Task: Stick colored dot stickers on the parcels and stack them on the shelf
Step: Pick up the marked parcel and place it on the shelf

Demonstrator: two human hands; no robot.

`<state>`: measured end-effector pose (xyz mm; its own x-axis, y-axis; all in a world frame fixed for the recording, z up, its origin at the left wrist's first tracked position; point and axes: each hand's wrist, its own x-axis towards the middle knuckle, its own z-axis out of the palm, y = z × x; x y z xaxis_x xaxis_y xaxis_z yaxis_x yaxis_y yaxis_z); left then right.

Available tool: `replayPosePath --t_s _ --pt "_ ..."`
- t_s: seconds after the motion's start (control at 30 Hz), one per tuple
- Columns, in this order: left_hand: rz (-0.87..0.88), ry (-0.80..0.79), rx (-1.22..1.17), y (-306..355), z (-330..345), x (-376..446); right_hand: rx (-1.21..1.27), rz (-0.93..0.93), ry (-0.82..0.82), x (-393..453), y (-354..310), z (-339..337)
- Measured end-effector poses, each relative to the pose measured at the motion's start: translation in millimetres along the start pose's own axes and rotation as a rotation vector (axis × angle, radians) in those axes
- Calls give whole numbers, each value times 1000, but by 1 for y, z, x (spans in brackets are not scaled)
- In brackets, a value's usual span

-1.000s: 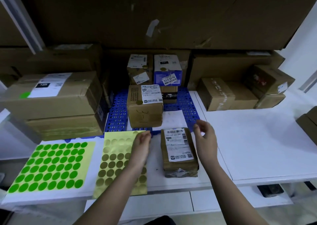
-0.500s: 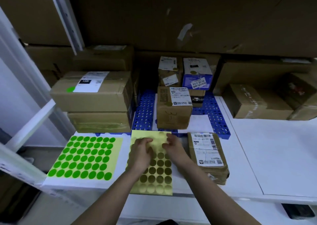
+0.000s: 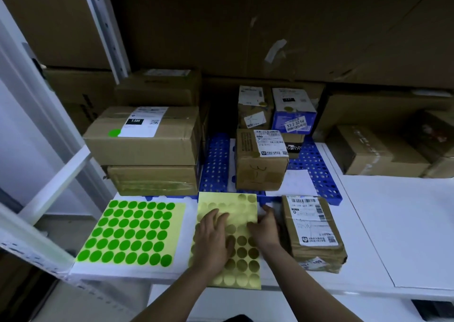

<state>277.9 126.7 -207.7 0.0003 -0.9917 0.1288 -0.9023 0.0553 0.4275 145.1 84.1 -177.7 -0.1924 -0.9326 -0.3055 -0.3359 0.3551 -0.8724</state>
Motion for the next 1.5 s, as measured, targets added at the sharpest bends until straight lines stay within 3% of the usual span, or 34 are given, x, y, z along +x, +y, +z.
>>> replayPosePath --t_s 0.3,0.5,0.77,1.3,1.4,1.5 --pt "-98 134 -326 -5 -5 -3 126 -97 -27 -6 1 -5" --pt "-267 247 -536 -13 -27 7 275 -109 -15 -7 4 -8" --pt "-591 101 -1076 -16 -56 19 413 -73 -27 -6 2 -4" --pt "-697 103 -1202 -3 -76 18 388 -351 -86 -9 -4 -13" --pt "-653 119 -1123 -5 -73 21 337 -422 -69 -6 -12 -15" --pt "-481 206 -943 -4 -74 29 326 -437 -73 -3 -13 -14"
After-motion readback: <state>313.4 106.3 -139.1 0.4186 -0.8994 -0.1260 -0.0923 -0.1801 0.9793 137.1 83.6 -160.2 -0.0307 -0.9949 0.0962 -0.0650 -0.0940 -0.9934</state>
